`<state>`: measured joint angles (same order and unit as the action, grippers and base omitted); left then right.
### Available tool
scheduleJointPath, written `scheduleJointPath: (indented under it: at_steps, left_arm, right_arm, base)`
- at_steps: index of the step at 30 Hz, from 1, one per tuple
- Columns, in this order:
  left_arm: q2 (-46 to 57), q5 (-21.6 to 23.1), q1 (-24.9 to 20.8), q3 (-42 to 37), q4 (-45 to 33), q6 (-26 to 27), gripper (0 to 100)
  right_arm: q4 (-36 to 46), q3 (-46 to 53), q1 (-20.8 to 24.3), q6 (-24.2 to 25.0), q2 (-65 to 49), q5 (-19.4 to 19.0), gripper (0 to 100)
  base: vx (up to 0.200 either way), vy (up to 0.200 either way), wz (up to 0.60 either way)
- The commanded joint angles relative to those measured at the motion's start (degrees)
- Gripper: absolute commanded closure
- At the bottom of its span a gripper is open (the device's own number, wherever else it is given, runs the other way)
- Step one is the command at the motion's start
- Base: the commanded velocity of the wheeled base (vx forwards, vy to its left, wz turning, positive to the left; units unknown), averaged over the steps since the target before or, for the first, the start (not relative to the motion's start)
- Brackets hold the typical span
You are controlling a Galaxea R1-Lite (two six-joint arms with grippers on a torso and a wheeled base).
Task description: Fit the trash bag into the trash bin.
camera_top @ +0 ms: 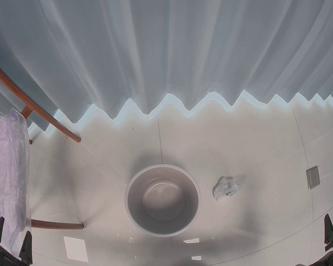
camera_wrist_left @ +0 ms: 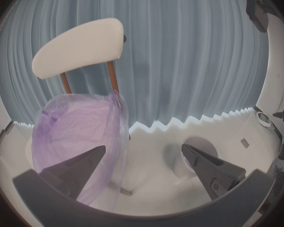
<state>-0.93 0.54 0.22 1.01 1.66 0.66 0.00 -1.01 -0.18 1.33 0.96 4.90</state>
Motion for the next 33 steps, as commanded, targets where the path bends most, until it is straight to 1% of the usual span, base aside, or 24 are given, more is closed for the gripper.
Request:
scheduleJointPath:
  at_steps: [1, 2, 3, 4, 5, 6, 12, 14, 17, 20, 22, 23, 25, 29, 31, 33]
  left_arm:
    - [0.9, -0.8, 0.2, -1.0, 15.0, 0.0, 0]
    - [0.9, -3.0, 0.2, -1.0, 12.5, 1.5, 0]
    - [0.9, -4.2, 0.1, -1.0, 11.4, 2.8, 0]
    - [0.9, -5.2, 0.1, -1.0, 11.7, 3.9, 0]
    - [0.9, -5.2, 0.1, -1.0, 11.7, 3.9, 0]
    - [0.9, -6.3, 0.2, -1.0, 13.2, 5.4, 0]
    - [0.9, -6.8, 0.1, -1.0, 15.0, 5.7, 0]
    - [0.9, -6.8, 0.1, -0.7, 16.4, 6.3, 0]
    - [0.9, -6.7, 0.1, 0.9, 15.9, 7.5, 0]
    - [0.9, -8.1, 0.1, 3.3, 10.2, 10.6, 0]
    - [0.9, -10.2, 0.1, 5.7, 4.7, 12.1, 0]
    - [0.9, -10.5, 0.1, 6.6, 1.7, 13.1, 0]
    - [0.9, -10.7, 0.2, 7.6, -1.7, 14.6, 0]
    - [-0.1, -11.2, 0.3, 9.0, -4.3, 18.5, 0]
    - [-2.5, -11.9, 0.7, 9.4, -3.9, 21.0, 0]
    - [-4.8, -12.3, 1.3, 10.3, -3.5, 22.2, 0]
  right_arm:
    - [0.0, 1.0, 0.0, -0.1, -1.0, 0.0, 0]
    - [0.0, 1.0, 0.0, 0.0, -1.0, 0.0, 0]
    - [0.0, 1.0, 0.1, 0.0, -1.0, 0.0, 0]
    - [0.0, 1.0, 0.0, 0.0, -1.0, -0.1, 0]
    - [0.0, 1.0, 0.0, 0.0, -1.0, -0.1, 0]
    - [0.0, 1.0, 0.0, -0.1, -1.0, 0.0, 0]
    - [0.0, 1.0, 0.0, 0.0, -1.0, 0.0, 0]
    - [0.0, 1.0, 0.0, -0.1, -1.0, -0.1, 0]
    - [0.0, 1.0, 0.0, 0.0, -1.0, -0.1, 0]
    - [0.0, 1.0, 0.0, 0.0, -1.0, -0.1, 0]
    - [0.0, 1.0, 0.0, -0.1, -1.0, -0.1, 0]
    - [0.0, 1.0, 0.0, -0.1, -1.0, -0.1, 0]
    - [0.0, 1.0, 0.0, 0.0, -1.0, -0.1, 0]
    - [0.0, 1.0, 0.0, 0.0, -1.0, -0.1, 0]
    - [0.0, 1.0, 0.0, 0.0, -1.0, 0.0, 0]
    - [0.0, 1.0, 0.1, 0.0, -1.0, 0.0, 0]
  base:
    - [0.0, 0.0, 0.0]
    - [0.0, 0.0, 0.0]
    - [0.0, 0.0, 0.0]
    - [0.0, 0.0, 0.0]
    - [0.0, 0.0, 0.0]
    - [0.0, 0.0, 0.0]
    - [0.0, 0.0, 0.0]
    - [0.0, 0.0, 0.0]
    - [0.0, 0.0, 0.0]
    - [0.0, 0.0, 0.0]
    - [0.0, 0.0, 0.0]
    - [0.0, 0.0, 0.0]
    - [0.0, 0.0, 0.0]
    - [0.0, 0.0, 0.0]
    - [0.0, 0.0, 0.0]
    - [0.0, 0.0, 0.0]
